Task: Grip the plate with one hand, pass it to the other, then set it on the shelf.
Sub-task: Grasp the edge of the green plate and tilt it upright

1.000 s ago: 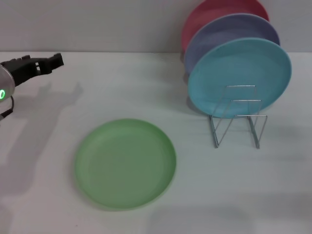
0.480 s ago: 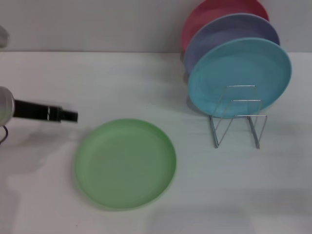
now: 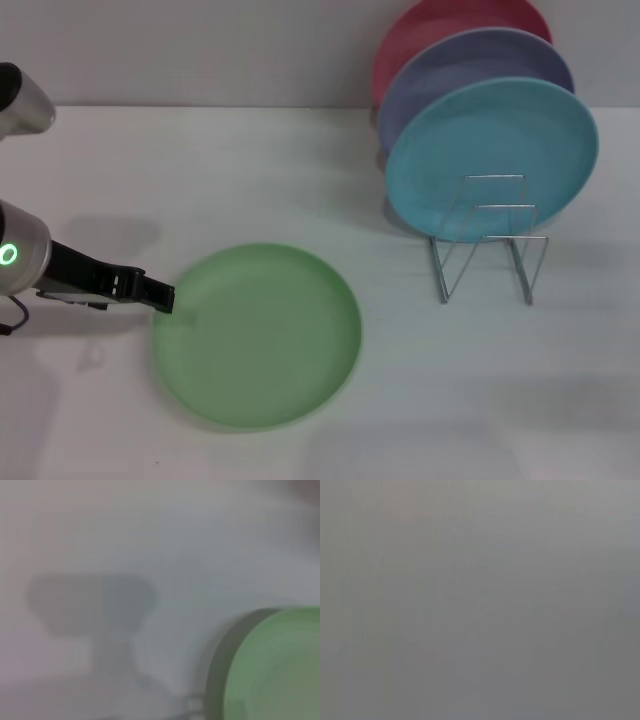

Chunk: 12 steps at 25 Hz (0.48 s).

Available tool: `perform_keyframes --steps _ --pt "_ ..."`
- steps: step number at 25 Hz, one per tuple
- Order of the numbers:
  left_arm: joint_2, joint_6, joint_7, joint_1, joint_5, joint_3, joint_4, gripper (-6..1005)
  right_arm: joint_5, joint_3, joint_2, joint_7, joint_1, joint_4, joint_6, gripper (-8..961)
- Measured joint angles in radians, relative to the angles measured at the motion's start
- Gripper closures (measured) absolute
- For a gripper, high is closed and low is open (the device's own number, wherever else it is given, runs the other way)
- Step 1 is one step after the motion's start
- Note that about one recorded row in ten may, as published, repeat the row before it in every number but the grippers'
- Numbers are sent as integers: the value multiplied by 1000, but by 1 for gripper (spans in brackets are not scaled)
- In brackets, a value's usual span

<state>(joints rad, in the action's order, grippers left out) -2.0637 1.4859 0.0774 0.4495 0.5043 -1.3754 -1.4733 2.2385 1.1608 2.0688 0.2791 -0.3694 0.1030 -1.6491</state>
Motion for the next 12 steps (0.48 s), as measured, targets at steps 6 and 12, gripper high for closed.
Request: perform_keyframes --steps 6,12 --pt "-2 8 -50 35 -24 -16 73 172 -1 20 -4 0 -14 -16 -1 369" --pt "-4 -13 -84 50 -26 -53 102 173 -1 21 -13 0 -16 -17 -5 370"
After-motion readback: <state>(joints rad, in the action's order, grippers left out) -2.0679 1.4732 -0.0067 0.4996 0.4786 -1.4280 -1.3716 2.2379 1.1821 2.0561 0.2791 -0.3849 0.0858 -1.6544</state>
